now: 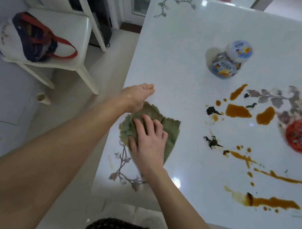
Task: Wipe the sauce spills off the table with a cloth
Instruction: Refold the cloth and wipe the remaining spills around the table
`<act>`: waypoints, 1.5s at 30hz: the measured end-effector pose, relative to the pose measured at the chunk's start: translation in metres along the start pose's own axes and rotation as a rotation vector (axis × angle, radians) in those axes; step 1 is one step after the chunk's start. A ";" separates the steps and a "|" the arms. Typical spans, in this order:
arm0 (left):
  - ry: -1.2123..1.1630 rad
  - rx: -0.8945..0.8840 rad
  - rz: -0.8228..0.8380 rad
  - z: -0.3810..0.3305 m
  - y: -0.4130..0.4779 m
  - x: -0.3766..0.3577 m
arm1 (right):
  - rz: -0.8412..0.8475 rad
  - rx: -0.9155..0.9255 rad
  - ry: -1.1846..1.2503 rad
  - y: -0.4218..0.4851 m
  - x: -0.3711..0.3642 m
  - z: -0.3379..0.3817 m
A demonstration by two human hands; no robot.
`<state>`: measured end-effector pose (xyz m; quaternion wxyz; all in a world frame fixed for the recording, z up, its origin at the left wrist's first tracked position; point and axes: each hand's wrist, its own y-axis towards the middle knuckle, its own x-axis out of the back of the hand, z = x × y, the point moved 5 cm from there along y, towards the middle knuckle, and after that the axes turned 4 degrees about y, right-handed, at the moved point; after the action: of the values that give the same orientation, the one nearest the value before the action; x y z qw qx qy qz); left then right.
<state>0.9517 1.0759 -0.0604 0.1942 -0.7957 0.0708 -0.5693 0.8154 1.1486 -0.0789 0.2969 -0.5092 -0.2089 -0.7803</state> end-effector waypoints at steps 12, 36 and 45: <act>-0.117 0.005 0.059 0.004 -0.001 -0.013 | 0.105 0.250 0.097 -0.022 -0.013 0.031; -0.140 -0.003 0.025 -0.018 -0.042 -0.035 | -0.064 0.042 0.240 -0.092 0.004 0.020; -0.160 -0.021 -0.126 -0.034 -0.082 -0.070 | -0.045 0.144 -0.009 -0.130 0.021 -0.045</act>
<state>0.8866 1.1666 -0.0807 0.1547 -0.8435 0.0110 -0.5143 0.6910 1.2106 -0.0802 0.3145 -0.4852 -0.2774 -0.7673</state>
